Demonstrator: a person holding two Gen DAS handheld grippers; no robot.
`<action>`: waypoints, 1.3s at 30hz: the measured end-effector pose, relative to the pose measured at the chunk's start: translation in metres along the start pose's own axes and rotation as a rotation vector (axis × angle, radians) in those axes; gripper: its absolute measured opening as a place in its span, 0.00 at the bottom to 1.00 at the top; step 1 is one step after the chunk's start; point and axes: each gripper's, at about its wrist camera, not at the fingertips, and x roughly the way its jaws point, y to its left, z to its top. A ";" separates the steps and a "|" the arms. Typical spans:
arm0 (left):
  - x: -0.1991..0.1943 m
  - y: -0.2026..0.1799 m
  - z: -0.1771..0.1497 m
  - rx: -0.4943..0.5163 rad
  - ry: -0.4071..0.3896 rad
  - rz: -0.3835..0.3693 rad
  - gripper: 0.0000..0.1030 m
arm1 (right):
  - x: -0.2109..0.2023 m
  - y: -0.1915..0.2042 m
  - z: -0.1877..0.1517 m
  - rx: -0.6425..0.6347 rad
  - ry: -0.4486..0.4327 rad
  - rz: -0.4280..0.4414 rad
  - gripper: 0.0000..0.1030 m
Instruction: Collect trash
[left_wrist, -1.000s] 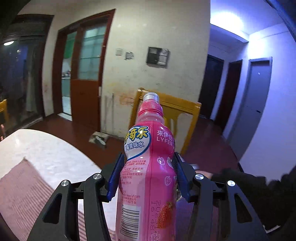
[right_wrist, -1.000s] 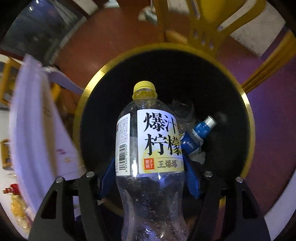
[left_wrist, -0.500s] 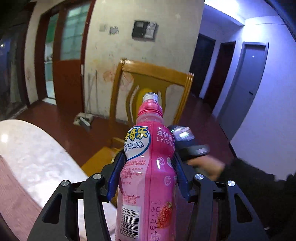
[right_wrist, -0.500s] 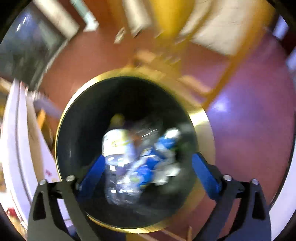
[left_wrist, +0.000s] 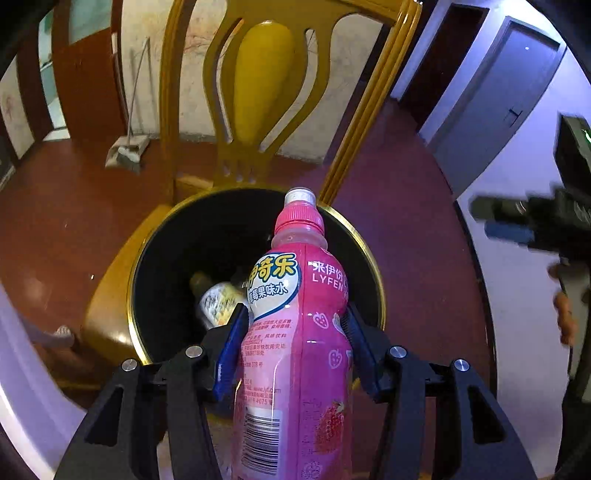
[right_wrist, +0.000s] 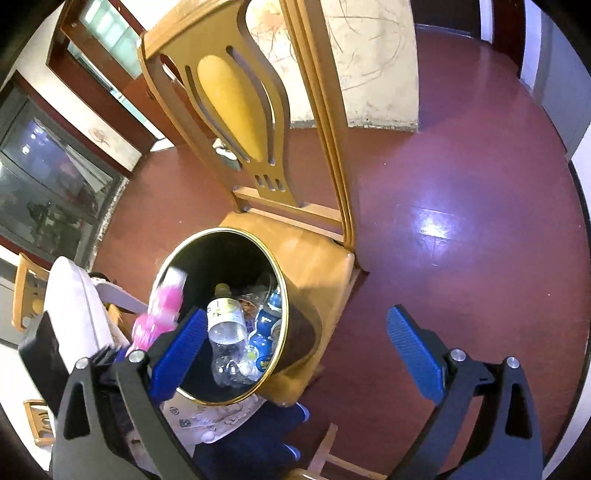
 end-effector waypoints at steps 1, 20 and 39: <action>0.003 -0.001 0.003 -0.001 0.014 0.013 0.50 | -0.001 -0.002 -0.001 0.006 0.000 0.001 0.94; -0.006 -0.017 0.006 0.010 0.011 0.065 0.69 | -0.012 0.012 -0.008 0.001 -0.024 0.048 0.94; -0.170 -0.025 -0.044 -0.127 -0.328 0.349 0.94 | -0.027 0.093 -0.039 -0.169 -0.116 0.110 0.95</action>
